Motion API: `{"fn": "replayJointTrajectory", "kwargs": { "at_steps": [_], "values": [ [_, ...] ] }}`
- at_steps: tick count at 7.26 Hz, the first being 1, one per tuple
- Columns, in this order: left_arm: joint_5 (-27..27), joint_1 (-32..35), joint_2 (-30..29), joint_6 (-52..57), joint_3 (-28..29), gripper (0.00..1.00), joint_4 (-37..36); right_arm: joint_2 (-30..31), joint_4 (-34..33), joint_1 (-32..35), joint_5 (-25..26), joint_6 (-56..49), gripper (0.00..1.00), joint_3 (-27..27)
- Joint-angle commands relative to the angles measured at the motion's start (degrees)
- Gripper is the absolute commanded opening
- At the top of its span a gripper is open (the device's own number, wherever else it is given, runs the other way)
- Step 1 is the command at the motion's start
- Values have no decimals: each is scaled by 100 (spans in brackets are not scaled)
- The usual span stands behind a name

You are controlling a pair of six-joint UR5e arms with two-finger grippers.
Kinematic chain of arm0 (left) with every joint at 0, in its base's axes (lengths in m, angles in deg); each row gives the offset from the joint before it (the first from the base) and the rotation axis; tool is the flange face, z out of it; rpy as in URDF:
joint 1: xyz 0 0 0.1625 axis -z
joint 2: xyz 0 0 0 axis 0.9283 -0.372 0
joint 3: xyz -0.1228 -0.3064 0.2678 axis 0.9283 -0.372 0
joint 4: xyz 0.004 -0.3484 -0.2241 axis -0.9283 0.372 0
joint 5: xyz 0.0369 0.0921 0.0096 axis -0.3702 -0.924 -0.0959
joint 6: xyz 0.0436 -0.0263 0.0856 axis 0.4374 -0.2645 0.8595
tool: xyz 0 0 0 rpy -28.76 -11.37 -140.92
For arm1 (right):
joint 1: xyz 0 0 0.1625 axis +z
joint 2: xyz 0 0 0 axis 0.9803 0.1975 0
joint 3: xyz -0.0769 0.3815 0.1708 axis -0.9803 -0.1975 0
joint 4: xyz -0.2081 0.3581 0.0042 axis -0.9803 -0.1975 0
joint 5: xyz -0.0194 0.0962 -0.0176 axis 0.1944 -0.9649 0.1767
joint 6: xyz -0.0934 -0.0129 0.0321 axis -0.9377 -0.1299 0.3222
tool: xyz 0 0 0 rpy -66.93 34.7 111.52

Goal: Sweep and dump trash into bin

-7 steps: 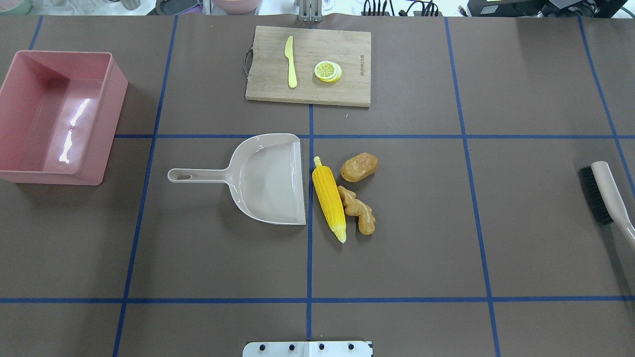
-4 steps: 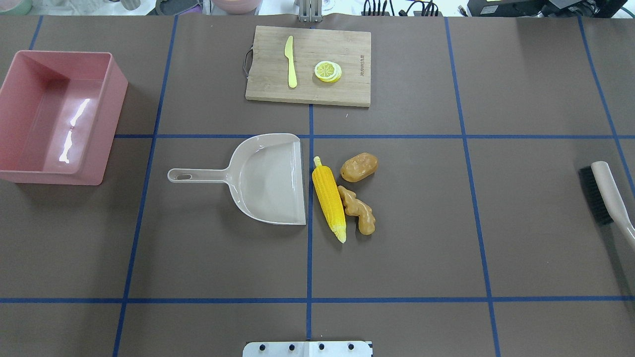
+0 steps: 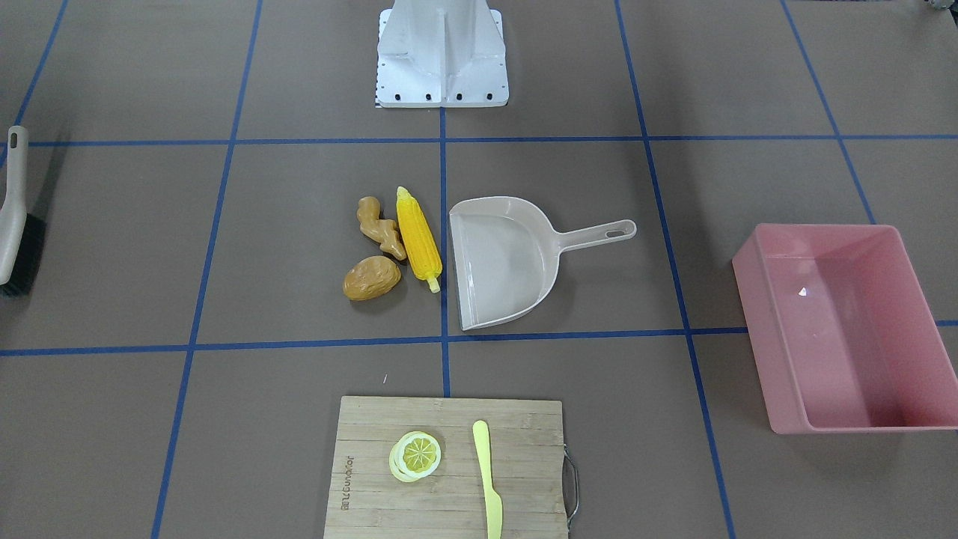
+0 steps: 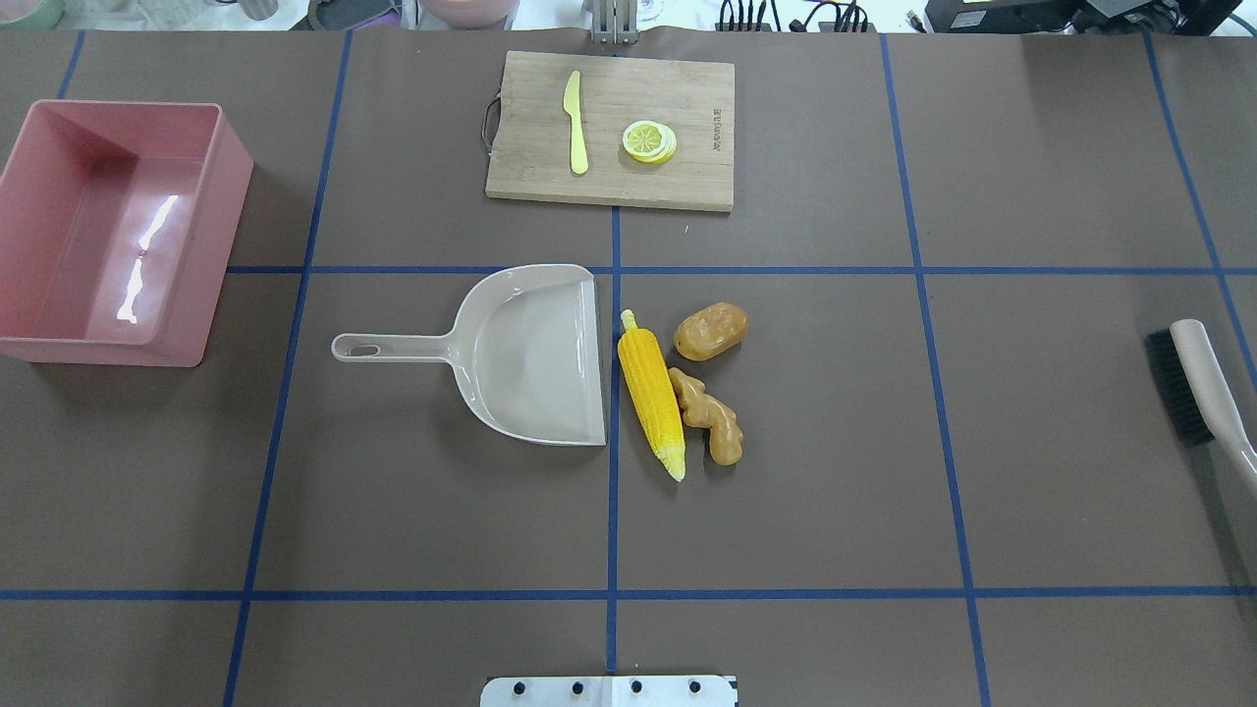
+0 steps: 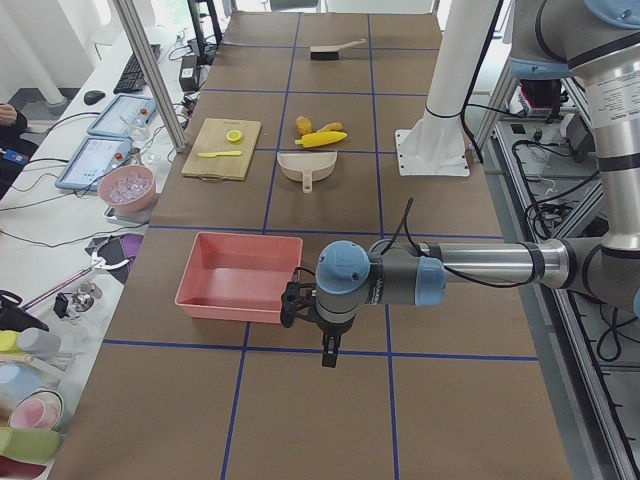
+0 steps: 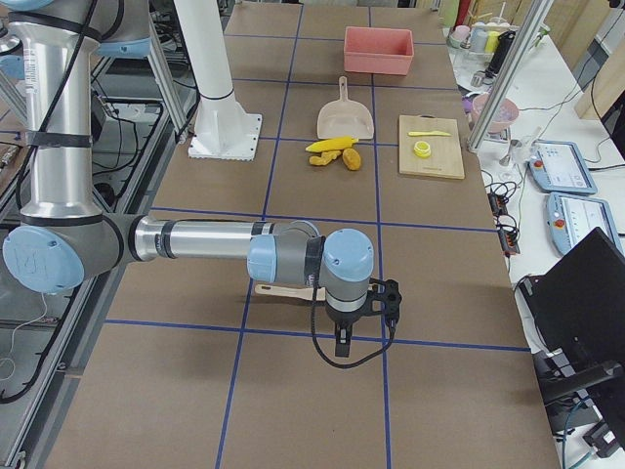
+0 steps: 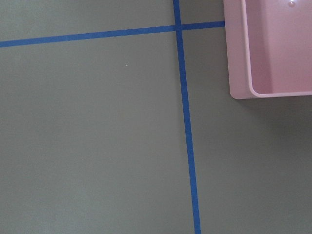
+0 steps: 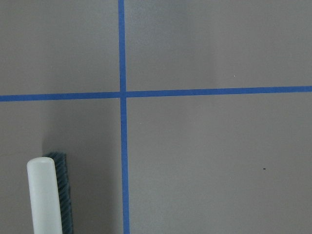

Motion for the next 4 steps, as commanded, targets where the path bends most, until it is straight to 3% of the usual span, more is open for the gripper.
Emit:
{"fn": "replayJointTrajectory", "kwargs": {
  "at_steps": [1,4],
  "values": [
    [7,0,-31,0,-10,99,0,-2,0,0,-7,3,100,8],
    [24,-9,-49,-9,-53,99,9,-2,0,0,-7,3,100,8]
  ]
}}
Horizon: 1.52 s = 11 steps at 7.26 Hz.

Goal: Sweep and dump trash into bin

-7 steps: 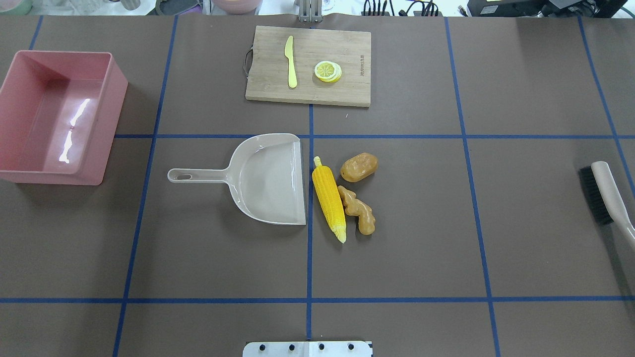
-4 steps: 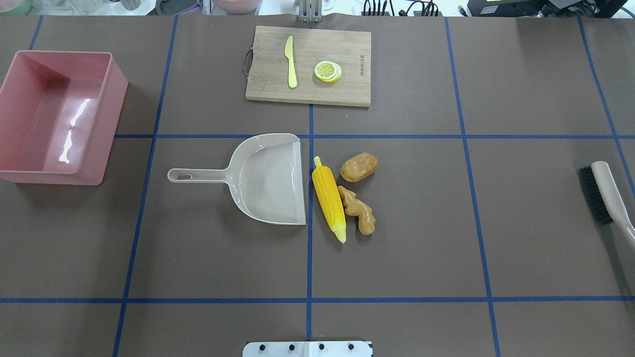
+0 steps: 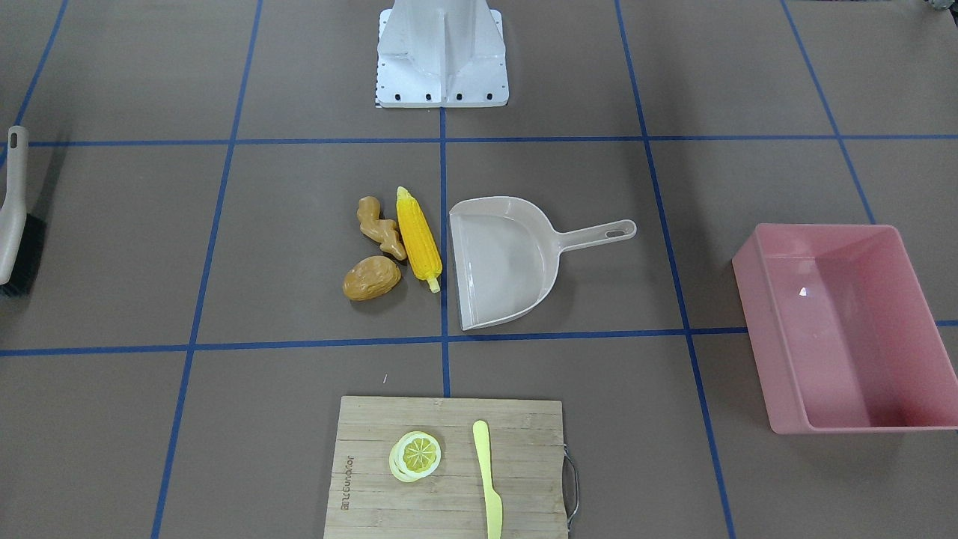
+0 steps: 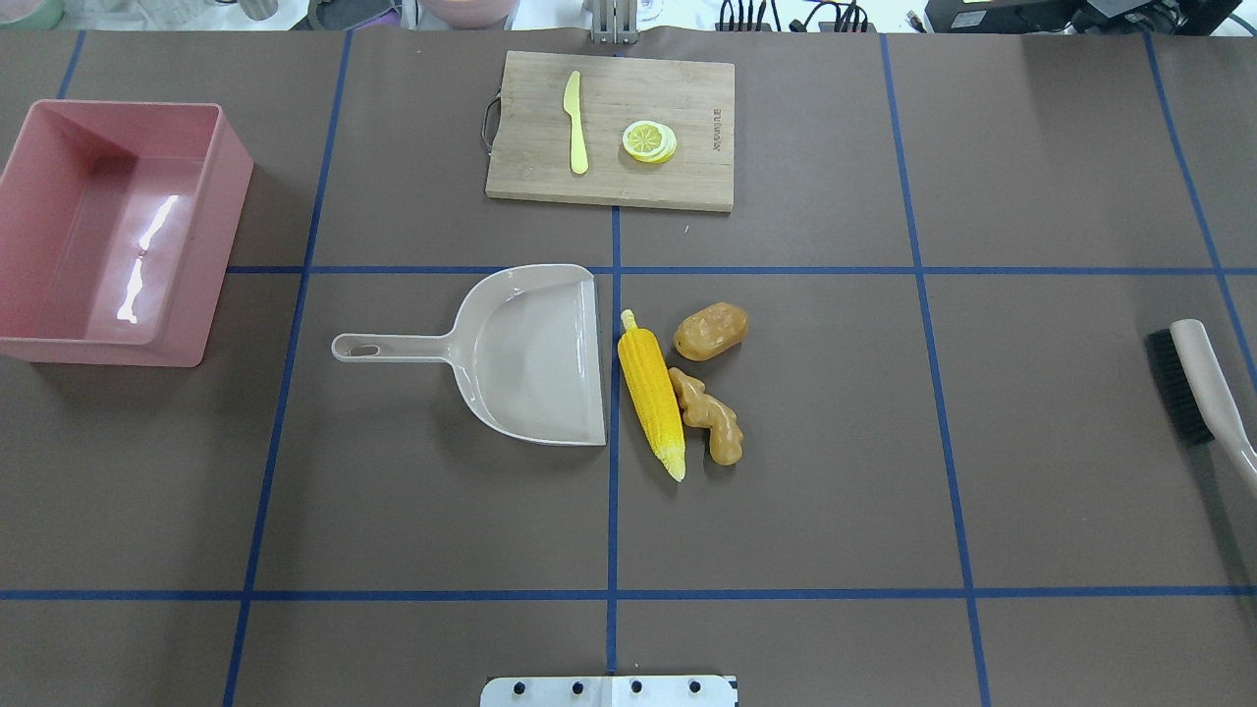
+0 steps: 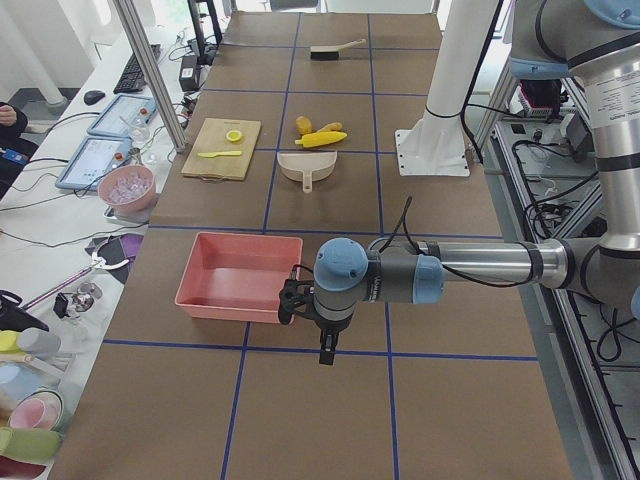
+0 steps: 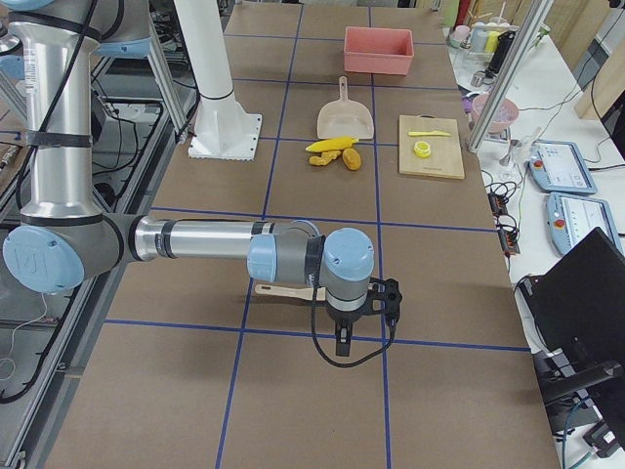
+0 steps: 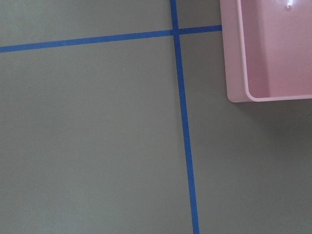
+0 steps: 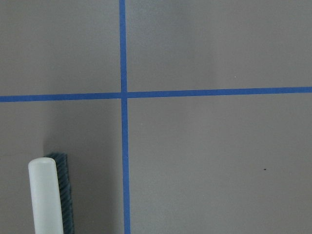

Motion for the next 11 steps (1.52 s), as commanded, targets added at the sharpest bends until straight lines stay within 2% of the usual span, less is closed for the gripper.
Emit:
{"fn": "replayJointTrajectory", "kwargs": {
  "at_steps": [1,3,7,8,10,11],
  "values": [
    [24,-1,-14,2,-38,99,120,0,0,0,0,9,100,0],
    [24,-1,3,2,15,99,891,0,0,0,-9,18,100,44],
    [252,-28,-268,-7,-107,99,1173,9,-17,0,-53,44,100,70],
    [322,-280,-287,10,-125,99,1602,26,-18,0,-62,18,100,88],
    [410,-765,-191,142,-117,99,3276,79,-26,0,17,-52,100,79],
    [837,-975,-138,116,-108,99,4085,88,-18,-17,-35,17,100,71]
  ]
}}
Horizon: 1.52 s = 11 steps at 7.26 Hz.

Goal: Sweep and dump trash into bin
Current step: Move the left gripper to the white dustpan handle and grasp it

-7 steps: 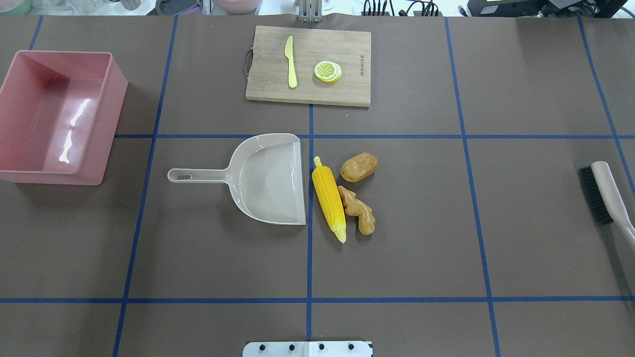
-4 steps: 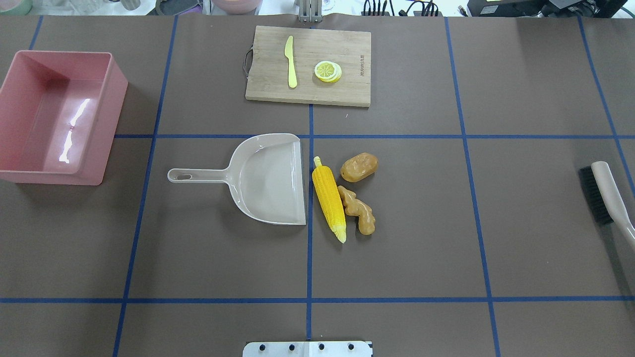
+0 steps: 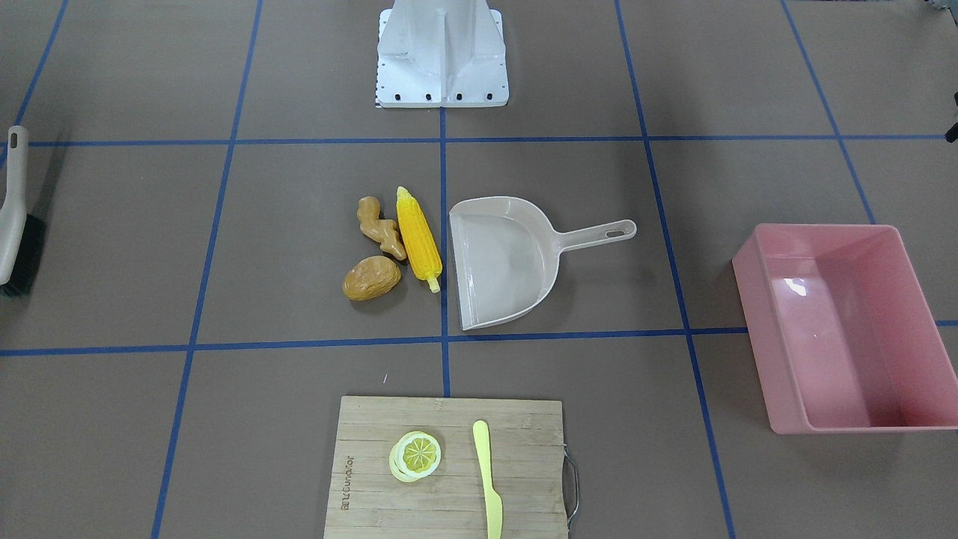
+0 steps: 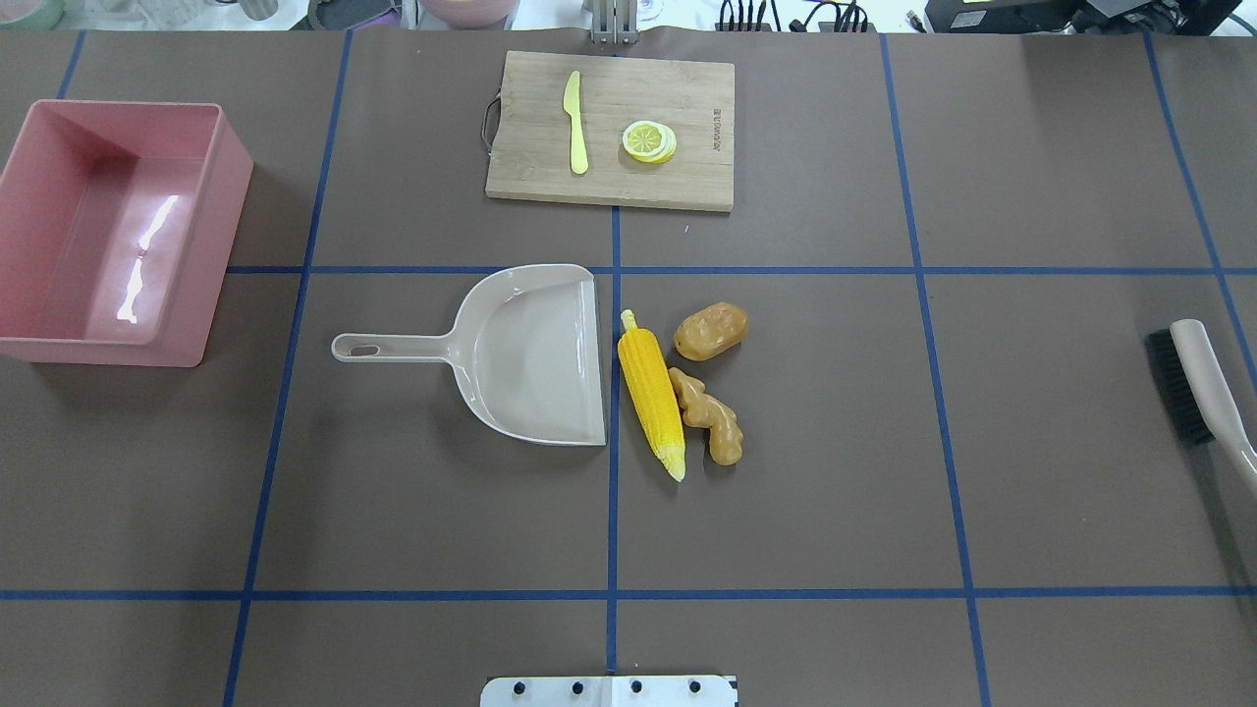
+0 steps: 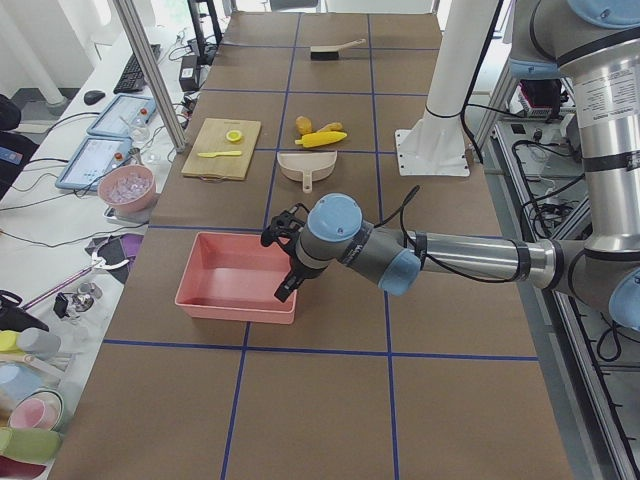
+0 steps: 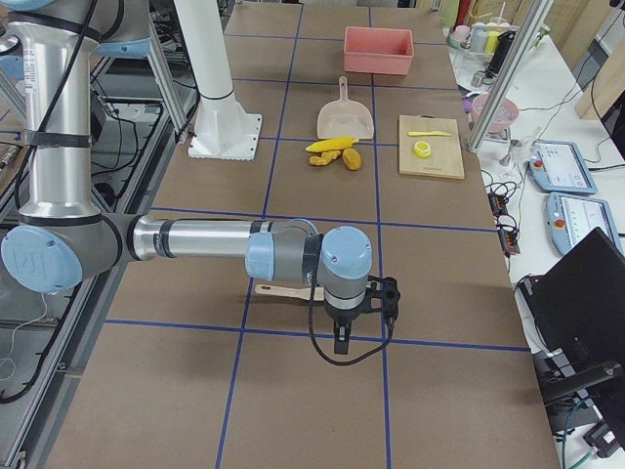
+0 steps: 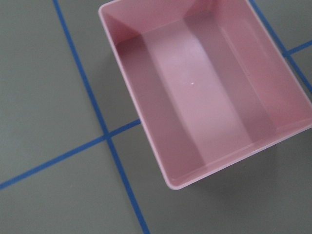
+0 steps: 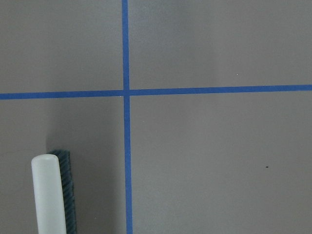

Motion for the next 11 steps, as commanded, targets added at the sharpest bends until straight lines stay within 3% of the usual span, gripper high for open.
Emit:
{"fn": "replayJointTrajectory", "kwargs": {
  "at_steps": [1,4,6,7,8,9,10,11],
  "values": [
    [507,-481,-55,-186,-20,99,1165,24,15,6,-39,26,100,20],
    [438,-1745,-1546,-2082,15,99,966,51,23,-107,-31,61,100,20],
    [186,-1942,-2748,-2218,-37,99,-416,94,15,-240,-22,87,100,290],
    [-165,-2491,-3207,-2305,-221,99,-1120,425,15,-388,-30,235,100,649],
    [-656,-2757,-3803,-2245,-240,99,-1806,551,6,-772,-48,811,100,1062],
    [-1156,-3151,-3879,-1870,-266,99,-1865,839,6,-1055,-48,1513,100,1588],
    [-1631,-3442,-3880,-370,-301,99,-1909,1138,15,-1275,-74,1720,100,1785],
    [-1627,-3498,-3775,272,-354,99,-1892,1158,76,-1582,-214,2305,100,1865]
  ]
}}
